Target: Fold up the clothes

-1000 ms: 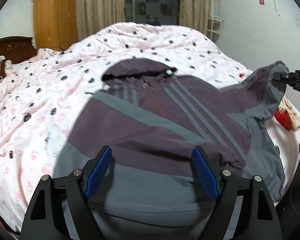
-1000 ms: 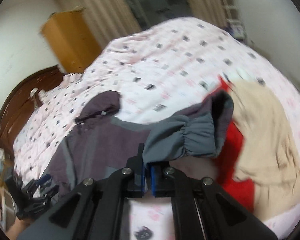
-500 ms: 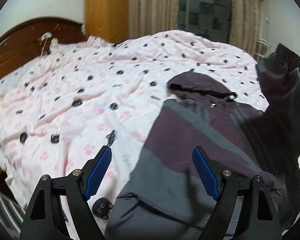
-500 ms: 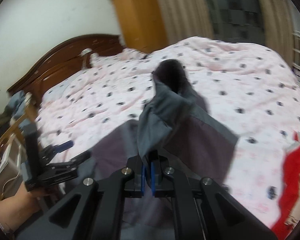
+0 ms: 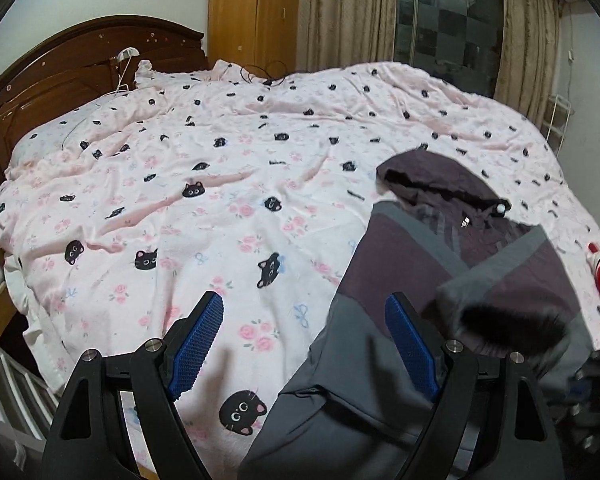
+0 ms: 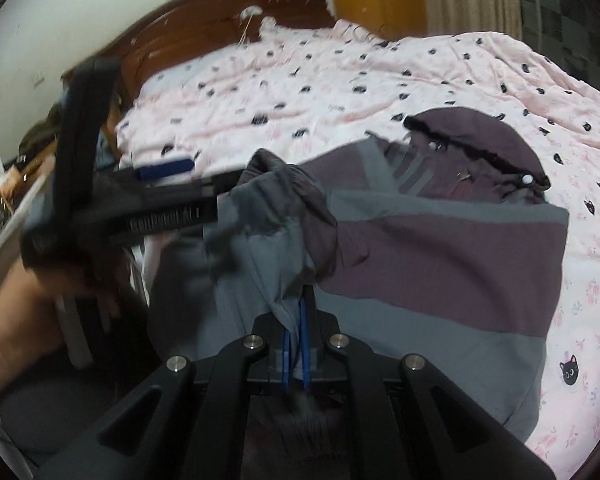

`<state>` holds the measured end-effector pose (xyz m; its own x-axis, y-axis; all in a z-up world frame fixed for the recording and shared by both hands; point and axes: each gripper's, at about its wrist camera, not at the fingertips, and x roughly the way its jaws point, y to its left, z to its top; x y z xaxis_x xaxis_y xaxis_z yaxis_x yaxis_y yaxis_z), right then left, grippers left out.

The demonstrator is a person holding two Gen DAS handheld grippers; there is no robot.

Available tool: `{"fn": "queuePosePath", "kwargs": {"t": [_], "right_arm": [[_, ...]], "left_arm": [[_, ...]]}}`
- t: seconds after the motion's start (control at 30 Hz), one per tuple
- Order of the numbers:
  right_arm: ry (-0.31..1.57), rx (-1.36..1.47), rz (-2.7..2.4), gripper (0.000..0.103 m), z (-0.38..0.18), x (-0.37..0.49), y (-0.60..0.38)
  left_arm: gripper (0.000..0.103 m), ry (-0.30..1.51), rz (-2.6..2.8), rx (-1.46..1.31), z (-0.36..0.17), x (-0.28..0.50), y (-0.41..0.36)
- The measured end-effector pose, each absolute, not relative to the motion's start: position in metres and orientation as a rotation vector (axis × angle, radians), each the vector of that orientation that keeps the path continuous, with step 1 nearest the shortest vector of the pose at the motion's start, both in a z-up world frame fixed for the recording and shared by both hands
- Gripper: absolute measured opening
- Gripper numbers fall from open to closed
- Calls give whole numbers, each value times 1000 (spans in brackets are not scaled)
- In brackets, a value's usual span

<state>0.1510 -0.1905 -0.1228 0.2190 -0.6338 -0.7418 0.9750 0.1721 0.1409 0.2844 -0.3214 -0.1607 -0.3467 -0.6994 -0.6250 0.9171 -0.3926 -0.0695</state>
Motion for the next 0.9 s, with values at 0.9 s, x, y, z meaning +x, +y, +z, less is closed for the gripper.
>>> {"fn": "queuePosePath", "kwargs": {"t": [0.9], "right_arm": [[648,670,-1114,45,-127,173,-179]], "left_arm": [[89,353,-2011,886,-184,232,-300]]}}
